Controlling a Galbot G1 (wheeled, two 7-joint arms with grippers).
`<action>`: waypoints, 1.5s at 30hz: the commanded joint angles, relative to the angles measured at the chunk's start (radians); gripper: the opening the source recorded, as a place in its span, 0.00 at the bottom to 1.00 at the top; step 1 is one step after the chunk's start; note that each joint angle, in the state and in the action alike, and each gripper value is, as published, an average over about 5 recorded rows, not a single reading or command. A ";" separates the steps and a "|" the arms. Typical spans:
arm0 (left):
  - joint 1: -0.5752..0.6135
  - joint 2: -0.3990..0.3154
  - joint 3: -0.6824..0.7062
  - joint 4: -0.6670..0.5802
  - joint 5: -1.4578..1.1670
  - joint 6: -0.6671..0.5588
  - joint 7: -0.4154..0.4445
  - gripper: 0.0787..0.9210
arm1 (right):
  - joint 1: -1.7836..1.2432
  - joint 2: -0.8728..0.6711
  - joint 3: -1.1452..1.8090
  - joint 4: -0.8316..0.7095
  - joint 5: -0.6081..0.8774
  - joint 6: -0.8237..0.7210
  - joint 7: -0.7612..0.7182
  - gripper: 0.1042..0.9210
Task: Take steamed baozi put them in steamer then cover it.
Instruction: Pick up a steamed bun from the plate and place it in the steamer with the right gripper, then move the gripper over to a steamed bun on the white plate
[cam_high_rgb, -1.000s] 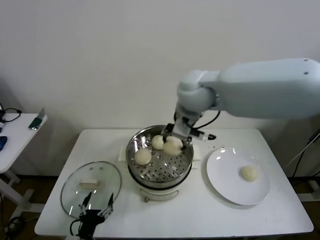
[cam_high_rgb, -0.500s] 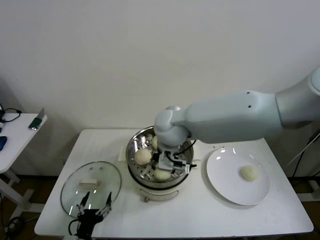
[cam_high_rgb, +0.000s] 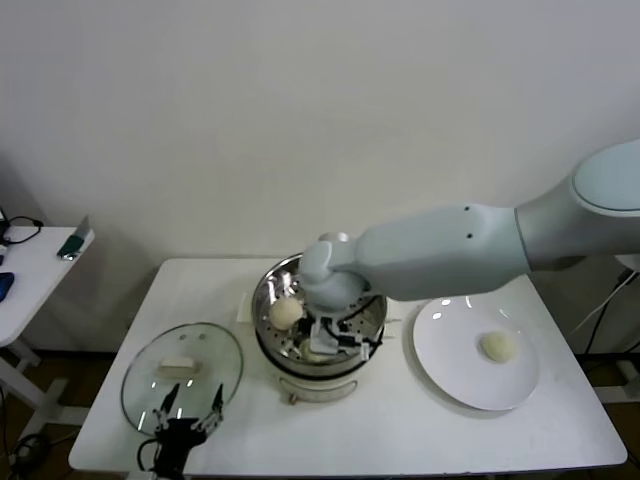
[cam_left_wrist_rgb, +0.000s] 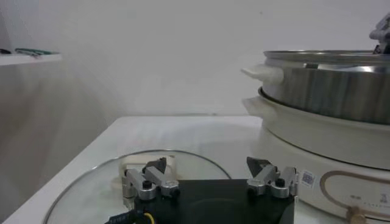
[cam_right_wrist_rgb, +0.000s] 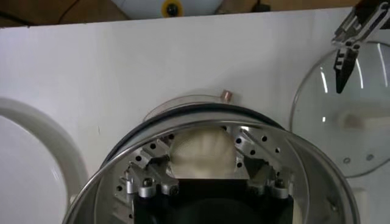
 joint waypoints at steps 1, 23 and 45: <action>-0.002 0.001 0.003 -0.002 0.002 0.000 0.000 0.88 | 0.107 -0.068 0.013 -0.028 0.086 0.041 -0.029 0.88; -0.029 0.003 0.028 -0.002 0.007 0.007 0.004 0.88 | 0.207 -0.789 -0.344 -0.173 0.391 -0.254 -0.101 0.88; 0.017 -0.015 -0.014 -0.005 0.025 -0.011 0.004 0.88 | -0.522 -0.727 0.283 -0.545 0.163 -0.222 -0.067 0.88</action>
